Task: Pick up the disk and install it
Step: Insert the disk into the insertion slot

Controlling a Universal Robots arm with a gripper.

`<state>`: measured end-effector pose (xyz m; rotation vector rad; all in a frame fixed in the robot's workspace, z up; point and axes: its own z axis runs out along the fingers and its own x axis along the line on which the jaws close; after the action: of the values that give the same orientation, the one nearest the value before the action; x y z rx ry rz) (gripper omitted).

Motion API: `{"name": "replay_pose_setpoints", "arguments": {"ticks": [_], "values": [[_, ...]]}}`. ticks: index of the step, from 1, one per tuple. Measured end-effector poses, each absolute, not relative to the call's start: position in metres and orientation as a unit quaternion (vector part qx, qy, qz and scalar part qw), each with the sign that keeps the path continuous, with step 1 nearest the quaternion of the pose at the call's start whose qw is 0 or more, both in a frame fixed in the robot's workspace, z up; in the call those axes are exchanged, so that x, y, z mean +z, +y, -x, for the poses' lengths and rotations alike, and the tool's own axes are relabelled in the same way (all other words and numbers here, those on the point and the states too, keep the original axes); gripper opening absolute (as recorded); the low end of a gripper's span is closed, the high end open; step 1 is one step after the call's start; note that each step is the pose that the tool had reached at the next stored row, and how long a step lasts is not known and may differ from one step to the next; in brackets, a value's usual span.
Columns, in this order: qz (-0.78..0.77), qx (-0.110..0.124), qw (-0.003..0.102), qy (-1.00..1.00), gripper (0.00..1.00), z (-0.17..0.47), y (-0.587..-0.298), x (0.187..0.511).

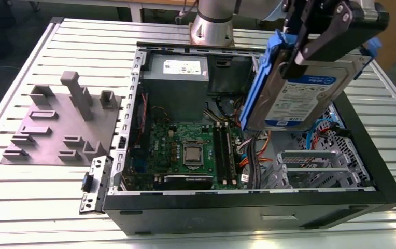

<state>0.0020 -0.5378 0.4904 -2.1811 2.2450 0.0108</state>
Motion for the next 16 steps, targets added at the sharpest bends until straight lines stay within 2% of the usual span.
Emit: {"name": "replay_pose_setpoints", "arguments": {"ticks": [16], "values": [[0.697, 0.003, 0.006, 0.717, 0.36, -0.017, -0.562, 0.475]]}}
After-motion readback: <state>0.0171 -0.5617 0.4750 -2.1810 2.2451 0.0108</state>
